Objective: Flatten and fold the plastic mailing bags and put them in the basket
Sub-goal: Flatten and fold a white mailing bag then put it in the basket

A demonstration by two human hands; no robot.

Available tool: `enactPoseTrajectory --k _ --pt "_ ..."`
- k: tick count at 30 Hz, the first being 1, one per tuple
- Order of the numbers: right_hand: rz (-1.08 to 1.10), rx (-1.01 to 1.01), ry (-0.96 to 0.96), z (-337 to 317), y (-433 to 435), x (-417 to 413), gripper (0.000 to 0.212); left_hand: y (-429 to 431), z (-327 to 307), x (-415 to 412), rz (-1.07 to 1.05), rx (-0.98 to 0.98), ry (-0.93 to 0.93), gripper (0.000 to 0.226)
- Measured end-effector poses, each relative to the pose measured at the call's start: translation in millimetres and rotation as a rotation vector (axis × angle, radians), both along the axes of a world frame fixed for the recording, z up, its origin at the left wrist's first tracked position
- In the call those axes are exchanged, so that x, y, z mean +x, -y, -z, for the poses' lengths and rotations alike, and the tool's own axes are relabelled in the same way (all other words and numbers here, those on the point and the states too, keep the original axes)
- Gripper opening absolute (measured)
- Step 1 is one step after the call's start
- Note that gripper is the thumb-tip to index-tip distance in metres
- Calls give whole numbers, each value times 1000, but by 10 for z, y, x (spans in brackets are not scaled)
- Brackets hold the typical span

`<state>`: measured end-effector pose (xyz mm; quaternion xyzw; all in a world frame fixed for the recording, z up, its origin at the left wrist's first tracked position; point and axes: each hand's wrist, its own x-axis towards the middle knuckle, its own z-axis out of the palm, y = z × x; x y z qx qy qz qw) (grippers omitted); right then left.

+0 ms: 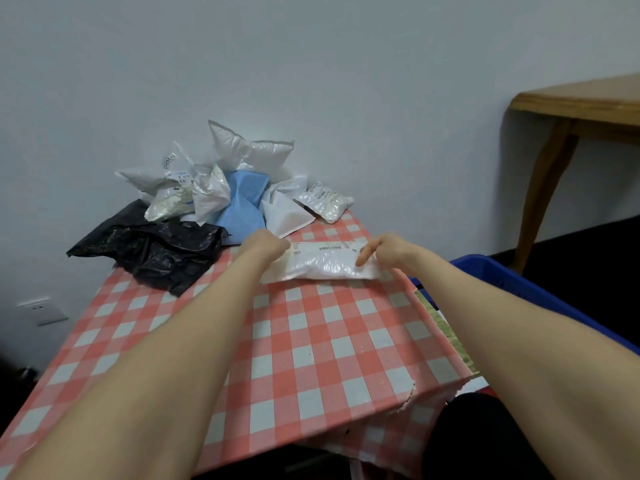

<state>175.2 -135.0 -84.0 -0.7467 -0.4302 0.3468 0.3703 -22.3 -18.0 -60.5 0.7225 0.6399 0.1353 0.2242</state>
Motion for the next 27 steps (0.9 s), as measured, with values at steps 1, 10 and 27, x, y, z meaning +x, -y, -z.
enactPoseTrajectory --k 1,10,27 --pt "56 17 -10 29 -41 25 49 1 46 -13 7 -6 -21 51" --pt "160 -10 12 235 -245 -59 39 118 269 24 190 -116 132 78" --pt "102 79 572 132 -240 -197 51 86 299 39 272 336 -120 43"
